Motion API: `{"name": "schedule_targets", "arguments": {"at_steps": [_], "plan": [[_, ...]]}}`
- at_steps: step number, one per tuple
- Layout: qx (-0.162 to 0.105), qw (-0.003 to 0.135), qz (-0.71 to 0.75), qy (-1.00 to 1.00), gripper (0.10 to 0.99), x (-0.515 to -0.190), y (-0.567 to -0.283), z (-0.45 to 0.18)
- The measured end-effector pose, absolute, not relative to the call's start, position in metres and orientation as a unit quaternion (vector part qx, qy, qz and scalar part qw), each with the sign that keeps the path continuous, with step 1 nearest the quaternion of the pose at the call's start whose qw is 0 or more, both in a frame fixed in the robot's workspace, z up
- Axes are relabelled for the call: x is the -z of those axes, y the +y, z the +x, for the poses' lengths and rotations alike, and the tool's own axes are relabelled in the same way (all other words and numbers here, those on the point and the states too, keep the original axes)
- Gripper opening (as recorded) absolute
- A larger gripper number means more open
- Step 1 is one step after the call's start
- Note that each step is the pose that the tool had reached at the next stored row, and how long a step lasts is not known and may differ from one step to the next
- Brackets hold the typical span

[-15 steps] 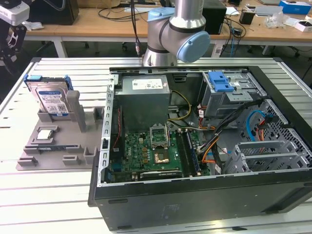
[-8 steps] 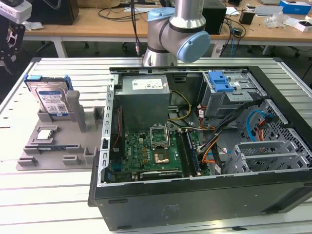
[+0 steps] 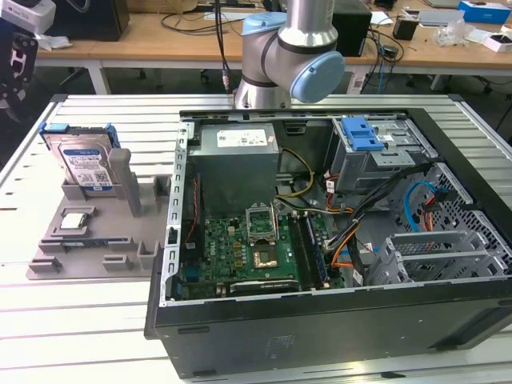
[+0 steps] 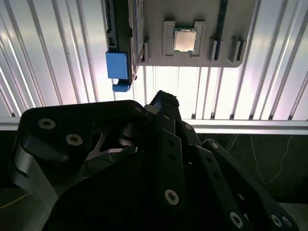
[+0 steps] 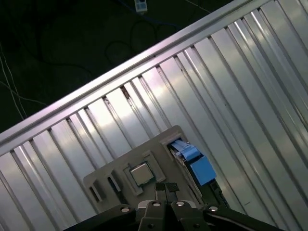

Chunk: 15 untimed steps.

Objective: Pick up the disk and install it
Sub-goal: 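Pick up the disk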

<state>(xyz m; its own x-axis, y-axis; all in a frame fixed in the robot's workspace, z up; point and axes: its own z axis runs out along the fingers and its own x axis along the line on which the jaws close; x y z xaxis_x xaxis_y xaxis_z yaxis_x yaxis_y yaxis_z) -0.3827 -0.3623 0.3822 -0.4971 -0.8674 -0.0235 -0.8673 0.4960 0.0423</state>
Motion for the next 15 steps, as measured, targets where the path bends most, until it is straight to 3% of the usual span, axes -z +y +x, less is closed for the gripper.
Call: {"name": "schedule_targets", "arguments": {"at_steps": [15], "plan": [[0.024,0.003,0.585,-0.811,0.106,-0.3823,-0.3623,-0.3826]]}}
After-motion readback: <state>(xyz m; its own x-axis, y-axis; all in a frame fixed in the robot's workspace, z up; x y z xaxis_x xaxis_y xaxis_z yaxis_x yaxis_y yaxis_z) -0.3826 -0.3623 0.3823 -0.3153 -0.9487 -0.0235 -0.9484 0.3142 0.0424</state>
